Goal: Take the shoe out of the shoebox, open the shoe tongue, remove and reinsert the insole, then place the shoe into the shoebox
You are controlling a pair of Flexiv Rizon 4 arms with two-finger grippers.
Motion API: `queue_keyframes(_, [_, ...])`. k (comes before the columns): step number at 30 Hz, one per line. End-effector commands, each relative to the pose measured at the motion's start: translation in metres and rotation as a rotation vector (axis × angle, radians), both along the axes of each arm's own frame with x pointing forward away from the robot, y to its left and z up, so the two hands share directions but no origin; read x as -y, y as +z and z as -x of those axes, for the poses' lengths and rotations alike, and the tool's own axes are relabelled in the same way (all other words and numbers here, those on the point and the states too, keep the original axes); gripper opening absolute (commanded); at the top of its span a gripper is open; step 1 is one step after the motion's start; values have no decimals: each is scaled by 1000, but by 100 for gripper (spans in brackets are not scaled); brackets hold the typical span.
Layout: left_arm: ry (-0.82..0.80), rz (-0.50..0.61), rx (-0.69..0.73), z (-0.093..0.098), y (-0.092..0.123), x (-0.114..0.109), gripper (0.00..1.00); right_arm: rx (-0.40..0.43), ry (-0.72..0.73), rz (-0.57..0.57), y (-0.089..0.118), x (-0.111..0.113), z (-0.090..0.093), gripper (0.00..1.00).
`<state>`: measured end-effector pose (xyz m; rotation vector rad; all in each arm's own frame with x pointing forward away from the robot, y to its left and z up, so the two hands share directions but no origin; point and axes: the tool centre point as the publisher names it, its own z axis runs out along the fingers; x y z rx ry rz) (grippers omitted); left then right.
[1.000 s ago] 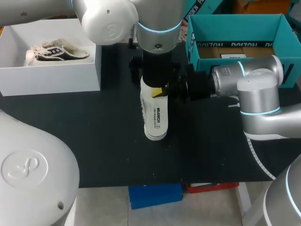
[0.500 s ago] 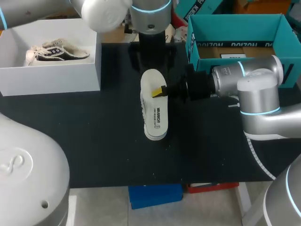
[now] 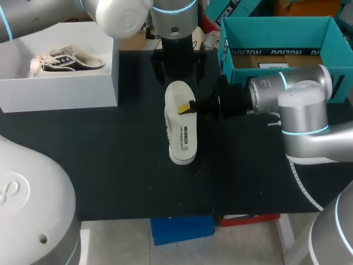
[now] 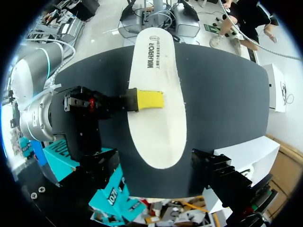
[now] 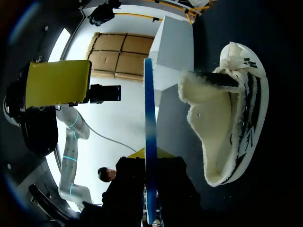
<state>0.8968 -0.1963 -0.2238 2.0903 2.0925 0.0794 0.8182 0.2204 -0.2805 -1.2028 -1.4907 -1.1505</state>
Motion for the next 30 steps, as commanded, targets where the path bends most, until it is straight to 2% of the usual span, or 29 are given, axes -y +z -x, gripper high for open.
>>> queue_keyframes(1, [-2,5,15,21,5,-9,100,-1,-2,4,0,-1,1,0])
queue_keyframes(11, [1,-3,0,80,3,-19,100,-1,-2,4,0,-1,1,0])
queue_keyframes(19, [11,-3,-17,116,-2,-24,100,-1,-2,4,0,-1,1,0])
queue_keyframes(27, [-35,108,-52,143,-5,-33,100,-1,-2,4,0,-1,1,0])
queue_keyframes(30, [-79,263,-72,149,-4,-41,100,-1,-2,4,0,-1,1,0])
